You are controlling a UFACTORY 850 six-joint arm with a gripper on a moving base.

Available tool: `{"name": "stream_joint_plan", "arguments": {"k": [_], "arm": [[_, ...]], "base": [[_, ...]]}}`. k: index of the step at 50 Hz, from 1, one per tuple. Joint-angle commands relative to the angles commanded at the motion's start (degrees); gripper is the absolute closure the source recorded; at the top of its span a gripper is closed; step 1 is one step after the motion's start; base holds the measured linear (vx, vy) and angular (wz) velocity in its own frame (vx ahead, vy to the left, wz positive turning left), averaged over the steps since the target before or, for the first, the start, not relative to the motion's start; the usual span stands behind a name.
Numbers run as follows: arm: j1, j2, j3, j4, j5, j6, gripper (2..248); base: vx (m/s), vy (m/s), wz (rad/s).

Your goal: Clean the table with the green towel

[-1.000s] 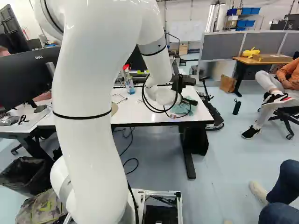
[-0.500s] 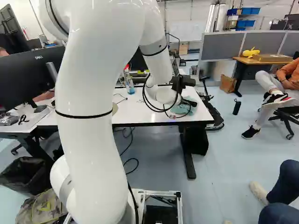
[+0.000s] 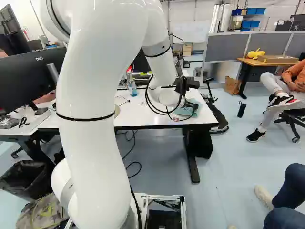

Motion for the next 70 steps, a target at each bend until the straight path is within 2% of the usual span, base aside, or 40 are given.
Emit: {"name": "stream_joint_plan", "arguments": {"k": [3, 4, 8, 9, 13, 14, 19, 20, 43, 70], "arm": [[0.0, 0.0, 0.0, 0.0, 0.0, 0.0, 66], [0.0, 0.0, 0.0, 0.0, 0.0, 0.0, 103], [0.0, 0.0, 0.0, 0.0, 0.0, 0.0, 103], [0.0, 0.0, 0.0, 0.0, 0.0, 0.0, 140], [0.0, 0.0, 0.0, 0.0, 0.0, 0.0, 140], [0.0, 0.0, 0.0, 0.0, 0.0, 0.0, 176], [0.0, 0.0, 0.0, 0.0, 0.0, 0.0, 176], [0.0, 0.0, 0.0, 0.0, 0.0, 0.0, 195], [0.38, 0.73, -0.82, 0.0, 0.0, 0.0, 196], [3.66, 0.32, -5.31, 0.0, -0.43, 0.0, 196]], "base": [[0.0, 0.0, 0.0], [0.0, 0.0, 0.0], [0.0, 0.0, 0.0], [0.0, 0.0, 0.0], [0.0, 0.0, 0.0], [0.0, 0.0, 0.0], [0.0, 0.0, 0.0], [0.0, 0.0, 0.0], [0.0, 0.0, 0.0], [0.0, 0.0, 0.0]]}}
